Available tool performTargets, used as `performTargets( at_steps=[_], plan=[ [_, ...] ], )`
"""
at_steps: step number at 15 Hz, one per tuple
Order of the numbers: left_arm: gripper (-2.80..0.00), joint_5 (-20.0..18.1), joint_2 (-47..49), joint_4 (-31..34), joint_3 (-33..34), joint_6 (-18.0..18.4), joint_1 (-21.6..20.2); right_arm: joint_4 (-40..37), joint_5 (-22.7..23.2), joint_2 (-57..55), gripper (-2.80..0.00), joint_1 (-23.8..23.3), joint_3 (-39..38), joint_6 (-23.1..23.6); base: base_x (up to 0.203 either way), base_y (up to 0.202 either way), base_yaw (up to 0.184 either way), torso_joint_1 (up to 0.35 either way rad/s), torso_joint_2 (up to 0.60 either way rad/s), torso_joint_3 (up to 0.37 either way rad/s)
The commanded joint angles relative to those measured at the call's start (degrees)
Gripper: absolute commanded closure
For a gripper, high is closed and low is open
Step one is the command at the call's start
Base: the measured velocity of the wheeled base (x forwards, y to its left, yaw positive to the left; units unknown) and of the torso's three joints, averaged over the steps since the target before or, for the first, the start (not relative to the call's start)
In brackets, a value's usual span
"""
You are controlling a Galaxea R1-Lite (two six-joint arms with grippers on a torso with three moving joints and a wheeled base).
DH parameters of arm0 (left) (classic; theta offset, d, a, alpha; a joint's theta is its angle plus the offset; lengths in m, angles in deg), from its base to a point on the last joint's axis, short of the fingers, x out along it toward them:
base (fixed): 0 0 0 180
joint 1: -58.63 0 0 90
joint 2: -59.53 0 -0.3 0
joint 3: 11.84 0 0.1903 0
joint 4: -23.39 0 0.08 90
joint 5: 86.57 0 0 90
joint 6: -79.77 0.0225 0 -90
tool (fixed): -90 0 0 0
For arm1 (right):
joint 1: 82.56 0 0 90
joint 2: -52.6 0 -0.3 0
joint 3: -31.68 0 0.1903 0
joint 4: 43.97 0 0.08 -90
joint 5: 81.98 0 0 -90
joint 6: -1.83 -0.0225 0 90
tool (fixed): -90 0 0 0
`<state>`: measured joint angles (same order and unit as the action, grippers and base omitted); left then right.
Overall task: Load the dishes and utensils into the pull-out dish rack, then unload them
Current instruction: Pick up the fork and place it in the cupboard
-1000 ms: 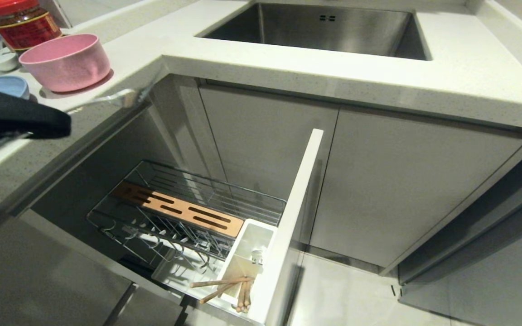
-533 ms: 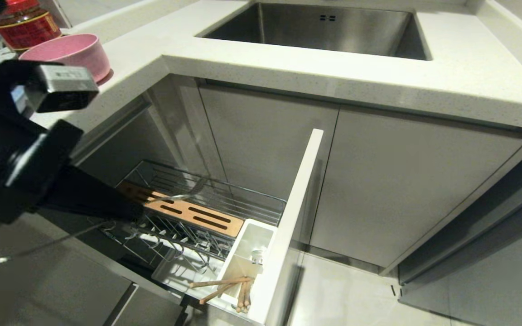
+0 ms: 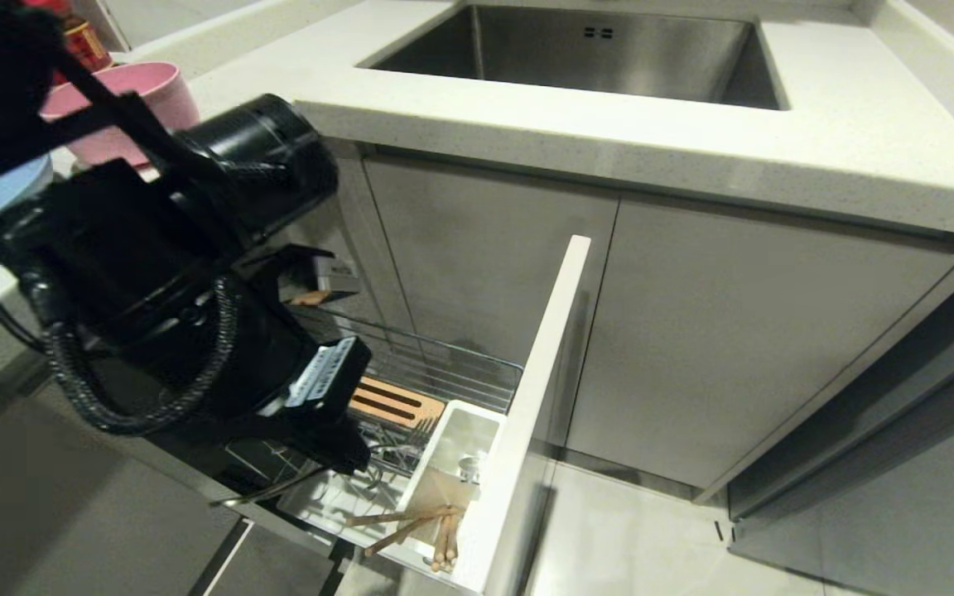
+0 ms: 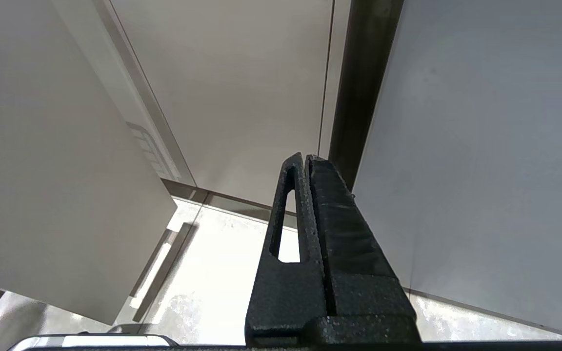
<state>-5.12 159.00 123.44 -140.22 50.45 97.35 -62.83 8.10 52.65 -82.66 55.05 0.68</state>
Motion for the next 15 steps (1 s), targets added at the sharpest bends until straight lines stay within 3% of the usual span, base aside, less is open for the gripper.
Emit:
performTargets(
  at_steps=[1, 10, 15],
  plan=[
    [0.00, -0.07, 5.90, -0.29, 0.05, -0.29, 0.10, 0.01, 0.01, 0.04, 0.00, 0.01, -1.49, 0.00, 0.000, 0.000, 0.000, 0.000, 0.00, 0.000],
    [0.00, -0.76, 15.08, -2.75, -2.27, -0.22, -1.99, 0.06, 0.01, 0.04, 0.00, 0.01, -1.49, -0.01, 0.000, 0.000, 0.000, 0.000, 0.00, 0.000],
    [0.00, -3.88, 19.59, -3.85, -5.31, -0.25, -2.64, 0.06, 0.01, 0.04, 0.00, 0.01, -1.49, 0.00, 0.000, 0.000, 0.000, 0.000, 0.00, 0.000]
  ],
)
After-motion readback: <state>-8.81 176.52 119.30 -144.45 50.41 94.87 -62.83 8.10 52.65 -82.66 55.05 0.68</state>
